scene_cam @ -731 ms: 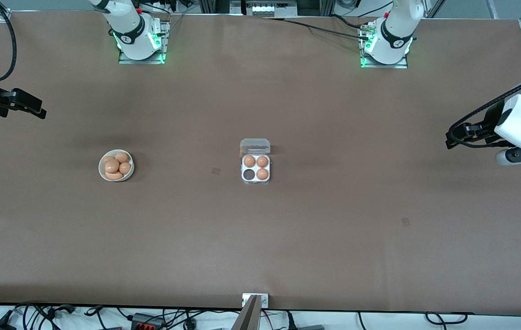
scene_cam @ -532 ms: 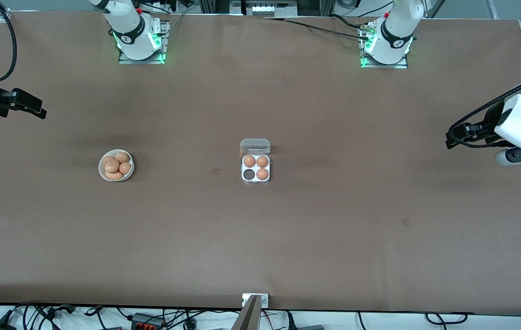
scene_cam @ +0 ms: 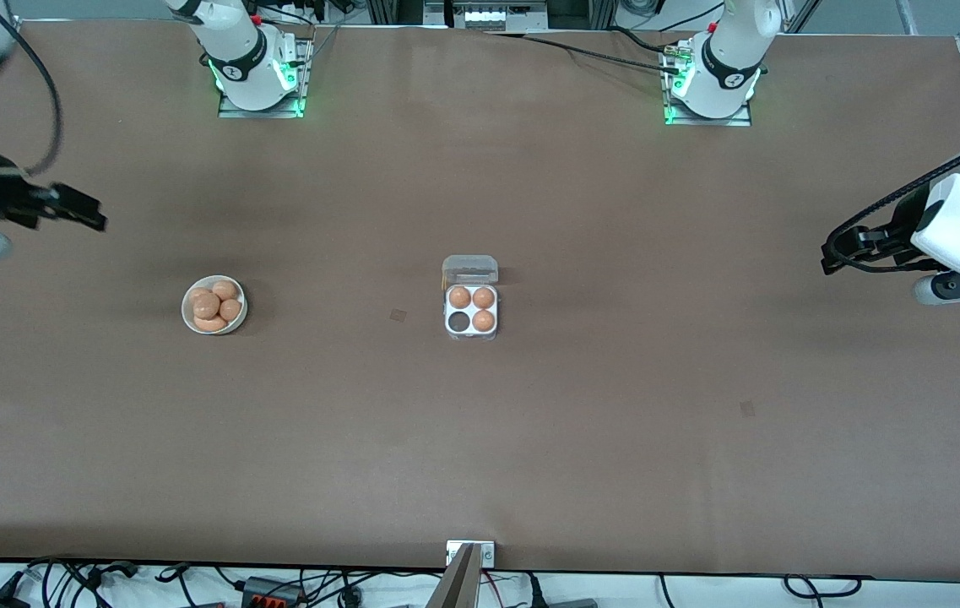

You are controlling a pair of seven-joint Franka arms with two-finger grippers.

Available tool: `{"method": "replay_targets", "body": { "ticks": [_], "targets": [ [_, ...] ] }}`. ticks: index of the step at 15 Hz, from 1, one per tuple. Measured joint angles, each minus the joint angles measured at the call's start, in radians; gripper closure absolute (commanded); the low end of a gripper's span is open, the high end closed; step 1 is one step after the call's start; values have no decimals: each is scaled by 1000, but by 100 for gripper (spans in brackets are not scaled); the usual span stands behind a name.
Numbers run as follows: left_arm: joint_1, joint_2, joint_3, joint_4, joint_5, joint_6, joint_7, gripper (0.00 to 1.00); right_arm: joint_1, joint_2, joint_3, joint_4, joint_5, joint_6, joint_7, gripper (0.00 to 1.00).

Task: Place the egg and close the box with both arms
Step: 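Reach the right gripper down to the white bowl of eggs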

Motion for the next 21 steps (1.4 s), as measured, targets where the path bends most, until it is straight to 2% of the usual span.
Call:
{"method": "replay_targets", "body": {
  "ticks": [6, 10, 14, 21],
  "targets": [
    [0, 0, 0, 0, 0, 0, 0, 0, 10, 252, 2, -6, 2, 194, 0, 0],
    [0, 0, 0, 0, 0, 0, 0, 0, 10, 368, 2, 16, 63, 241, 0, 0],
    [0, 0, 0, 0, 0, 0, 0, 0, 10, 440, 1, 50, 74, 241, 0, 0],
    [0, 0, 0, 0, 0, 0, 0, 0, 9, 498, 1, 56, 106, 214, 0, 0]
  ]
}}
